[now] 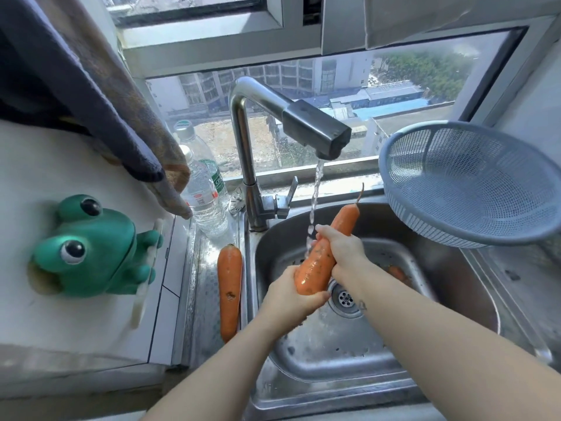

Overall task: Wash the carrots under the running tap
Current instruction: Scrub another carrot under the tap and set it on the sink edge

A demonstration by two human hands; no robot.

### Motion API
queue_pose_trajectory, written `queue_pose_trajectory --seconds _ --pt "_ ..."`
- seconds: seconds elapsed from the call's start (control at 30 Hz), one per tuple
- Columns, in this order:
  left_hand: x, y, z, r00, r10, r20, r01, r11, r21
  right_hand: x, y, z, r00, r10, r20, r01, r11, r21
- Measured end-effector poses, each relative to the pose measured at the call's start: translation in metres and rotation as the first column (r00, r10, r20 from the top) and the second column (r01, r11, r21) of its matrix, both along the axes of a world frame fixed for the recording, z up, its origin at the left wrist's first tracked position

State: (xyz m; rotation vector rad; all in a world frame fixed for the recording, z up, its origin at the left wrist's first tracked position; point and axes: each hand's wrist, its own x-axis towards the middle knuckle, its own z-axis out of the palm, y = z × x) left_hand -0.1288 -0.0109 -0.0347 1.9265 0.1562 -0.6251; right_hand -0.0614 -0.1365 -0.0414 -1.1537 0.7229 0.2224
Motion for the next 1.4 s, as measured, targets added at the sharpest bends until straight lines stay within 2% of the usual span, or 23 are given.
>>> queue_pose_trajectory --seconds 0.07,0.13,0.2,0.27,0.33,0.4,0.5,0.6,0.67,0.73,0.8,0.9,0.97,1.13,1.27,1.33,1.4 --pt "-0.003 -0.003 0.002 0.998 0.045 0.051 -0.049 0.995 0.085 -0.004 0.007 -0.004 1.000 -0.020 0.003 0.020 0.998 -0.067" --pt "-0.002 -0.002 0.007 0.998 0.058 0.019 -0.059 0.995 0.078 -0.012 0.016 -0.007 1.000 -0.006 -0.011 0.004 0.991 -0.136" --pt "0.000 0.004 0.014 0.998 0.038 -0.048 -0.034 0.997 0.066 -0.023 0.023 -0.007 1.000 0.022 0.010 -0.022 0.999 -0.034" --pt "0.004 0.011 0.022 0.991 0.011 -0.137 -0.006 0.999 0.040 -0.034 0.028 -0.006 0.998 0.047 0.052 -0.054 0.988 0.145" --pt "0.006 0.013 0.027 0.982 -0.007 -0.187 0.016 0.999 0.050 -0.039 0.032 -0.010 0.998 0.047 0.046 -0.056 0.971 0.234" --pt "0.006 0.008 0.031 0.992 -0.033 -0.125 0.054 0.983 0.175 -0.036 0.034 -0.014 1.000 -0.007 -0.028 0.014 0.969 0.248" --pt "0.003 0.001 0.036 0.985 -0.140 0.096 0.078 0.876 0.476 -0.024 0.033 -0.010 0.987 -0.063 -0.146 0.109 0.935 0.337" --pt "0.005 0.002 0.036 0.965 -0.213 0.150 0.094 0.822 0.562 -0.018 0.031 -0.006 0.989 -0.049 -0.140 0.102 0.908 0.406" --pt "0.012 0.006 0.036 0.984 -0.163 0.075 0.108 0.872 0.478 -0.021 0.032 -0.007 0.995 -0.049 -0.084 0.078 0.913 0.400" --pt "0.020 0.011 0.038 0.995 -0.082 -0.063 0.096 0.961 0.259 -0.026 0.031 -0.008 0.999 -0.033 0.013 0.026 0.924 0.382" --pt "0.022 0.014 0.041 0.980 -0.021 -0.200 0.039 0.996 0.085 -0.030 0.026 -0.007 0.996 0.027 0.085 -0.062 0.897 0.438" --pt "0.016 0.014 0.042 0.930 0.025 -0.366 -0.057 0.995 -0.078 -0.030 0.018 -0.008 0.996 0.058 0.063 -0.083 0.839 0.538" --pt "0.012 0.010 0.041 0.920 0.004 -0.392 -0.045 0.994 -0.096 -0.027 0.019 -0.010 0.999 0.031 -0.006 -0.023 0.834 0.551" --pt "0.006 -0.001 0.045 0.982 -0.069 -0.175 0.104 0.974 0.201 -0.020 0.023 -0.017 0.991 -0.023 -0.131 0.081 0.887 0.454" --pt "0.007 -0.001 0.042 0.972 -0.225 0.074 0.145 0.813 0.565 -0.013 0.024 -0.013 0.986 -0.038 -0.160 0.090 0.939 0.332" --pt "0.008 -0.002 0.040 0.946 -0.294 0.138 0.134 0.741 0.659 -0.012 0.023 -0.014 0.989 -0.057 -0.134 0.082 0.978 0.194" --pt "0.010 -0.002 0.039 0.933 -0.323 0.158 0.135 0.722 0.679 -0.016 0.022 -0.012 0.995 -0.042 -0.086 0.049 0.995 0.089"
